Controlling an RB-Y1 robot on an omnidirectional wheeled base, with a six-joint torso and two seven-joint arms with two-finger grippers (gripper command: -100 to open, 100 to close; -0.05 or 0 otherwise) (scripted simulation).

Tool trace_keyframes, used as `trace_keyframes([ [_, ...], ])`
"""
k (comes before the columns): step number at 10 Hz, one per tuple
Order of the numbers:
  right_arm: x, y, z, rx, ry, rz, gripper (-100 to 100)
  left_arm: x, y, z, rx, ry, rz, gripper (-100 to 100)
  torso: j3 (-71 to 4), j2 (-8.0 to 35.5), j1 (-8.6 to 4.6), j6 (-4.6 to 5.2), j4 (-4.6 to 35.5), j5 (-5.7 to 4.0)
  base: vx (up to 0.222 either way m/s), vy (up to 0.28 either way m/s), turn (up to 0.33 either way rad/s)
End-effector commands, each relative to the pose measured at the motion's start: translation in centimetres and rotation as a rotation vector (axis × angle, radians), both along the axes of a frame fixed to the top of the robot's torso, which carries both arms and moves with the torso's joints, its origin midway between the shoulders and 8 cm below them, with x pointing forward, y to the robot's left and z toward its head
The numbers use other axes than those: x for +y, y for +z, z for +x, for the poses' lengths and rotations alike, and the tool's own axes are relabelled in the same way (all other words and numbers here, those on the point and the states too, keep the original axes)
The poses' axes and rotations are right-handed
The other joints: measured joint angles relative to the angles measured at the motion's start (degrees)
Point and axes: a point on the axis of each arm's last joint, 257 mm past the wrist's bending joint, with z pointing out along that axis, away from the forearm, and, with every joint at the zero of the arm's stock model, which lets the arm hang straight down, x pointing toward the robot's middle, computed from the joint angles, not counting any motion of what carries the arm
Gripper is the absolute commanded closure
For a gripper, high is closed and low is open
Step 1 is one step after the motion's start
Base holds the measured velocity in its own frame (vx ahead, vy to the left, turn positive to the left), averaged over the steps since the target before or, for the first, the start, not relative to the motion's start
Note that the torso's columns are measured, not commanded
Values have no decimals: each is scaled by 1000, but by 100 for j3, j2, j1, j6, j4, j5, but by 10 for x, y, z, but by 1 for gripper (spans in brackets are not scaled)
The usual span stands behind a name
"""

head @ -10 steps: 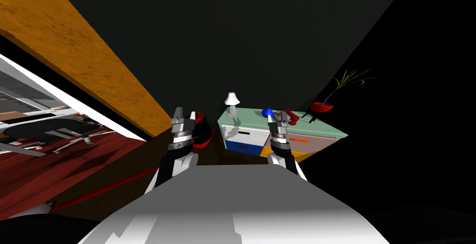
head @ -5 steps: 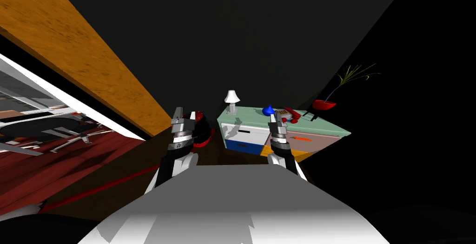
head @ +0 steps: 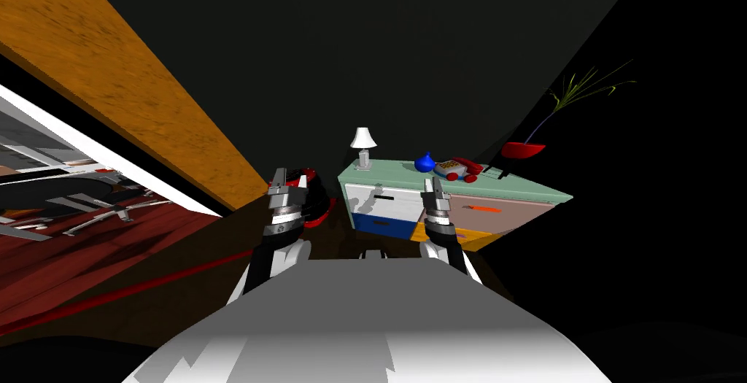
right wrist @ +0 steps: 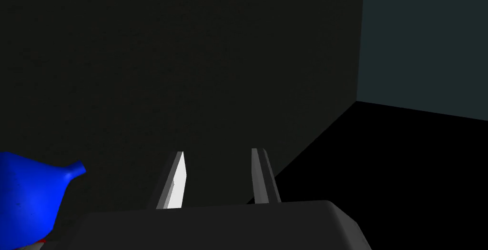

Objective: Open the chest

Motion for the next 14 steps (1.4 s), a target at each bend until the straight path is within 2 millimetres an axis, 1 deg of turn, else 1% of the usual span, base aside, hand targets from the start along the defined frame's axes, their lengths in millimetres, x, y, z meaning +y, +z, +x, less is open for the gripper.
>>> trace_keyframes([
  [1,4,-12,3,25,83,26,-100,0,0,0,1,0,0,0,-396,190,5,0,188,1,21,33,-22],
  [2,4,-17,4,35,113,47,-100,0,0,0,1,0,0,0,-509,242,7,0,244,2,20,41,-24],
  [3,4,-17,4,35,118,53,-100,0,0,0,1,0,0,0,-534,258,7,0,260,2,15,32,-9],
  [5,4,-29,7,57,185,116,-100,0,0,0,1,0,0,0,-537,268,-2,0,268,-1,20,35,-24],
  [6,4,-29,7,57,198,130,-100,0,0,0,1,0,0,0,-538,266,2,0,268,0,22,31,-11],
  [7,4,-36,8,69,231,169,-100,0,0,0,1,0,0,0,-538,267,-1,0,268,0,26,32,-19],
  [8,4,-36,8,68,243,182,-100,0,0,0,1,0,0,0,-539,266,-1,0,268,0,20,29,-12],
  [9,4,-44,9,81,275,225,-100,0,0,0,1,0,0,0,-538,268,-1,0,269,0,18,33,-27],
  [10,4,-44,9,80,289,241,-100,0,0,0,1,0,0,0,-537,269,1,0,269,0,18,29,-16],
  [11,3,-52,11,92,318,286,-100,0,0,0,1,0,0,0,-537,268,-1,0,269,0,21,35,-22],
  [12,3,-52,11,91,337,308,-100,0,0,0,1,0,0,0,-538,266,1,0,268,0,18,31,-17],
  [13,3,-61,12,103,364,355,-100,0,0,0,1,0,0,0,-538,267,0,0,268,0,30,45,-32],
  [14,3,-61,12,102,382,375,-100,0,0,0,1,0,0,0,-540,264,4,0,267,1,21,39,-16],
])
